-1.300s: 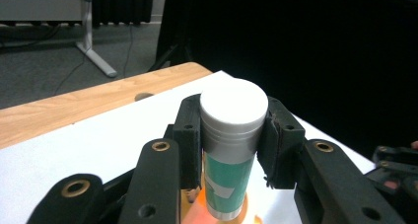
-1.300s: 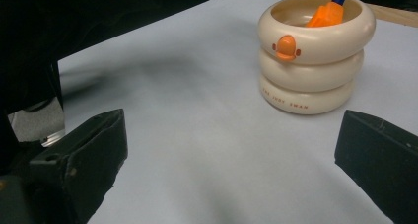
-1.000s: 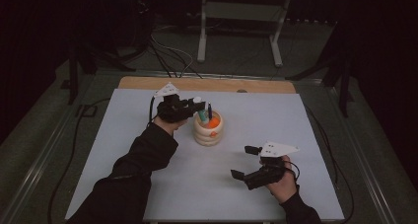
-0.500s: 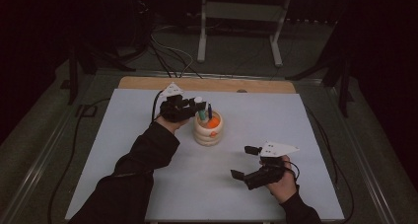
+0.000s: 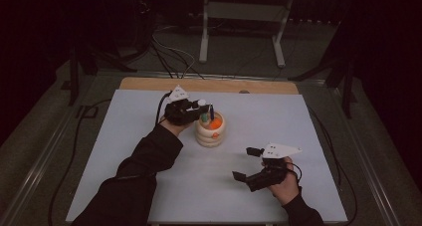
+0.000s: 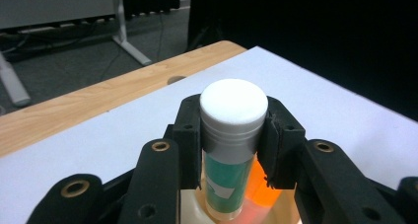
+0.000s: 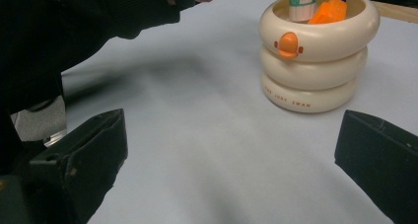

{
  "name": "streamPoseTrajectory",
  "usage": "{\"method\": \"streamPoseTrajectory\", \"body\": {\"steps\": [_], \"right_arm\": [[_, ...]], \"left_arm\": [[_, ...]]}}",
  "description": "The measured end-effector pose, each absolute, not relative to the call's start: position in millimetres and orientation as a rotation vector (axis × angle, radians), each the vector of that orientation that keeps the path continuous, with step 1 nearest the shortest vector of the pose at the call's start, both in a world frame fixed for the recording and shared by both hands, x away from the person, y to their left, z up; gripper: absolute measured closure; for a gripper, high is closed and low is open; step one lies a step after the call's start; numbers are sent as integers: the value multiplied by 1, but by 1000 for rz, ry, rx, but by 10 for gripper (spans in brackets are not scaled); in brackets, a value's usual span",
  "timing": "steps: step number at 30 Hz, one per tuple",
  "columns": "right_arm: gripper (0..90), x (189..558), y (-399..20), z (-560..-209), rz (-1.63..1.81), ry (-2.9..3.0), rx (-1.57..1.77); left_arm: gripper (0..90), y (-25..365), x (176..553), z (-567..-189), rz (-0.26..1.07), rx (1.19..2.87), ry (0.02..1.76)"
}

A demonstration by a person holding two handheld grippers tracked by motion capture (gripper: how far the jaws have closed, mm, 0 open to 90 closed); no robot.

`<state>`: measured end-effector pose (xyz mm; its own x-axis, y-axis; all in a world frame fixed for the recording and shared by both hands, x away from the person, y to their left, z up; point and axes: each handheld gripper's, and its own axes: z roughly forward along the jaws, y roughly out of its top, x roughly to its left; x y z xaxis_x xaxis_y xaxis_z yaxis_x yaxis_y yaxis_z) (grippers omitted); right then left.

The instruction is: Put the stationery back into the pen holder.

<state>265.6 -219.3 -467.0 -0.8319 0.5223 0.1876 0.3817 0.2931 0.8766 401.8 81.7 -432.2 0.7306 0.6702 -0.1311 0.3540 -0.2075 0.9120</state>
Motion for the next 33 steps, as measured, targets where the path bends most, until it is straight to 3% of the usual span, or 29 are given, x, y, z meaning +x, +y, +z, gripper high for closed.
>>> {"method": "streamPoseTrajectory", "body": {"steps": [18, 27, 29, 33], "right_arm": [[0, 266, -219, -467, 1582, 2417, 849], [0, 265, -220, -467, 1593, 2416, 849], [0, 266, -220, -467, 1593, 2417, 849], [0, 267, -220, -468, 1598, 2421, 856]], "left_arm": [[650, 76, 409, -438, 331, 1820, 879], [328, 80, 404, -423, 298, 1791, 904], [216, 81, 402, -419, 283, 1792, 914], [122, 85, 395, -413, 267, 1794, 904]]}}
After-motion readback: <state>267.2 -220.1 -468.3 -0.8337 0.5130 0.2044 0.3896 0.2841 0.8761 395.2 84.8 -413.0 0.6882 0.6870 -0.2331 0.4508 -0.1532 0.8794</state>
